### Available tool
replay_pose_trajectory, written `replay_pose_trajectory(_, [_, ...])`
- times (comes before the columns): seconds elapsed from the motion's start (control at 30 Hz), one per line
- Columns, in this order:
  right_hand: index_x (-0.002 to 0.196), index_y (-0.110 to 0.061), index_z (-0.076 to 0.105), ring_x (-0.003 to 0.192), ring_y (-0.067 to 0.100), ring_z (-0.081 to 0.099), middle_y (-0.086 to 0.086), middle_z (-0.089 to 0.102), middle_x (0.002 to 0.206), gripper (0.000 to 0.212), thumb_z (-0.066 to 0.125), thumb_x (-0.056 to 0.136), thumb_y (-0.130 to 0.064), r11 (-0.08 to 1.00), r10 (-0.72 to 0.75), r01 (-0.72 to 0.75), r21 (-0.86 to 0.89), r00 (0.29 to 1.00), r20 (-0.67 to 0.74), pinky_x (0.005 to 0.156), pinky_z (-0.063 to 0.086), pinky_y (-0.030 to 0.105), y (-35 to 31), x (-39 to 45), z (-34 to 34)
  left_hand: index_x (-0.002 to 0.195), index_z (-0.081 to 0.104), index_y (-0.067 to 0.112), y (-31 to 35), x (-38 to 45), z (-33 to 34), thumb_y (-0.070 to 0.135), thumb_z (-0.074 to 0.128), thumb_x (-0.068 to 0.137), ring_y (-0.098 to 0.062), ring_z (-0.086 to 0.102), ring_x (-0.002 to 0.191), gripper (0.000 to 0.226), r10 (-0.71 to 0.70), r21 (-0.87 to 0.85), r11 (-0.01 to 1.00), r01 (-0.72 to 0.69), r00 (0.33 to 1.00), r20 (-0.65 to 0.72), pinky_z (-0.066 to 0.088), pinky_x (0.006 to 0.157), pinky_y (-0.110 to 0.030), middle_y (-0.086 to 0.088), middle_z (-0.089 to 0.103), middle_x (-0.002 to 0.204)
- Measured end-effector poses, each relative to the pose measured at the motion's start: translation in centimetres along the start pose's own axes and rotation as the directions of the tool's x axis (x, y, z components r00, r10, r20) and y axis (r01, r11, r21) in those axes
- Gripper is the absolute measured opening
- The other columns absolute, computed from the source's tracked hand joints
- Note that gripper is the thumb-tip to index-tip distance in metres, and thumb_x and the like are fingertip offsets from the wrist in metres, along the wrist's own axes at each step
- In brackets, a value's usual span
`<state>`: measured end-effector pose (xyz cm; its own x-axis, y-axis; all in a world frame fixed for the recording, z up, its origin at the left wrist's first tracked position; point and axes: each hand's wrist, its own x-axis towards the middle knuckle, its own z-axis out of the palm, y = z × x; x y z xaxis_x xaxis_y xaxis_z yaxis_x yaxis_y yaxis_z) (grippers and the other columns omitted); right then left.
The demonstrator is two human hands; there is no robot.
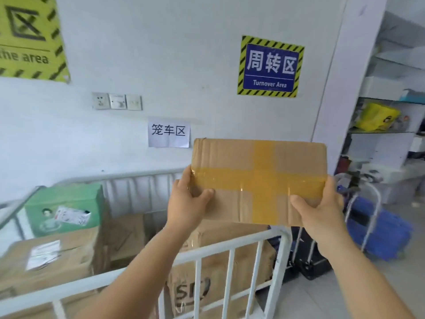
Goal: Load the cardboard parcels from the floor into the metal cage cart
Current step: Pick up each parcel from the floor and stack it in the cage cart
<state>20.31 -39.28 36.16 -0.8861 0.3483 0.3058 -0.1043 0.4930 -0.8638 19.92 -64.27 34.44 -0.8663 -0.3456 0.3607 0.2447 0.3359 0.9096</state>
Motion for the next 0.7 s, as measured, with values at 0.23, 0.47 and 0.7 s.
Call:
replay_pose_trajectory(0.23, [0.152, -0.039, 0.004, 0.129, 0.035, 0.037, -0.001, 0.025, 0.144, 0.087, 0.063, 0.088, -0.041, 0.999, -0.033, 0.028, 0.038, 0.987, 0.16, 0.103, 0.04, 0.058, -5.6, 0.2, 13.4, 0.147, 0.032, 0.035, -4.7, 5.4, -10.9, 0.029, 0.07, 0.084, -0.015, 0.054, 0.106, 0.073, -0.047, 0.085, 0.995, 0.06, 0.988, -0.148, 0.047, 0.094, -0.039, 0.006, 0.048, 0.126])
replay_pose_trajectory(0.47, [0.153, -0.039, 0.006, 0.138, 0.035, 0.032, -0.002, 0.019, 0.153, 0.087, 0.063, 0.088, -0.042, 0.994, -0.075, 0.049, 0.097, 0.954, 0.289, 0.106, 0.039, 0.059, -8.4, 0.6, 24.0, 0.148, 0.031, 0.032, -8.8, 8.7, -18.2, 0.03, 0.071, 0.083, -0.021, 0.053, 0.111, 0.077, -0.106, 0.142, 0.979, 0.149, 0.956, -0.274, 0.048, 0.096, -0.047, 0.003, 0.048, 0.128])
replay_pose_trajectory(0.7, [0.154, -0.04, 0.0, 0.145, 0.03, 0.02, -0.006, 0.01, 0.159, 0.091, 0.064, 0.09, -0.039, 0.991, -0.109, 0.064, 0.118, 0.895, 0.433, 0.111, 0.031, 0.055, -8.8, 4.1, 33.4, 0.149, 0.028, 0.029, -13.2, 12.2, -20.5, 0.031, 0.068, 0.087, -0.016, 0.046, 0.105, 0.075, -0.182, 0.192, 0.943, 0.273, 0.903, -0.388, 0.048, 0.091, -0.042, 0.006, 0.042, 0.125])
